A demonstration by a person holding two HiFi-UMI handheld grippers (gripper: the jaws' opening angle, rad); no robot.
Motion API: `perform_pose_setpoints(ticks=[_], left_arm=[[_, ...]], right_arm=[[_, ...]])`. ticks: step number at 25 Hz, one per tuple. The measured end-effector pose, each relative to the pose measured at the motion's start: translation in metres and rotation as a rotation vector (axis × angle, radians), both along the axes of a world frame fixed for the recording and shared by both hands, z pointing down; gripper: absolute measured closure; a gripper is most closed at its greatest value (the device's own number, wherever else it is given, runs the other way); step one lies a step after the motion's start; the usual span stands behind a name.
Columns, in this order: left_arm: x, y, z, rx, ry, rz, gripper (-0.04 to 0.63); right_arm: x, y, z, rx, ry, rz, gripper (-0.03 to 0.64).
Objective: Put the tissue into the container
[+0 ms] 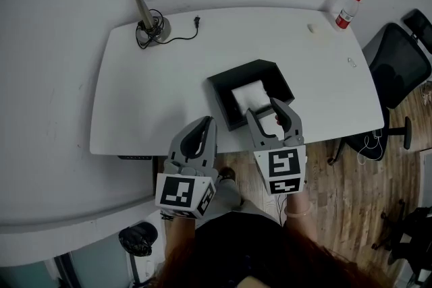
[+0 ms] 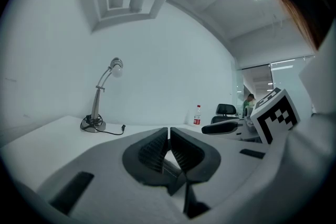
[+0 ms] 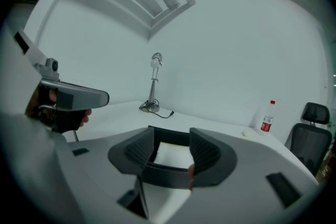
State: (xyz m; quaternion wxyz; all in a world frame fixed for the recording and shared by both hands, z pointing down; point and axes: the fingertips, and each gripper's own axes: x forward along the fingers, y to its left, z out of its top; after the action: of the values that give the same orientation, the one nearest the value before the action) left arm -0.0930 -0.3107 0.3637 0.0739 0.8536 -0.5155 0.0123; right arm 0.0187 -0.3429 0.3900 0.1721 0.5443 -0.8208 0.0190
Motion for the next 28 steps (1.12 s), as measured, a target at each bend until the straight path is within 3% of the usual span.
perform_pose_setpoints(ticks=[7,28], left_arm=[[0.006,0.034,-0.018,0.045,-0.006,-0.006,0.558],[0.042,0.144,-0.056,0.136,-0.046,0.018,0.558]], right_arm=[[0.007,0.037,-0.023,0.056,-0.024,0.004,0.469],[0.043,0.153,-0.075,0.18,-0.066,0.026,0.595]])
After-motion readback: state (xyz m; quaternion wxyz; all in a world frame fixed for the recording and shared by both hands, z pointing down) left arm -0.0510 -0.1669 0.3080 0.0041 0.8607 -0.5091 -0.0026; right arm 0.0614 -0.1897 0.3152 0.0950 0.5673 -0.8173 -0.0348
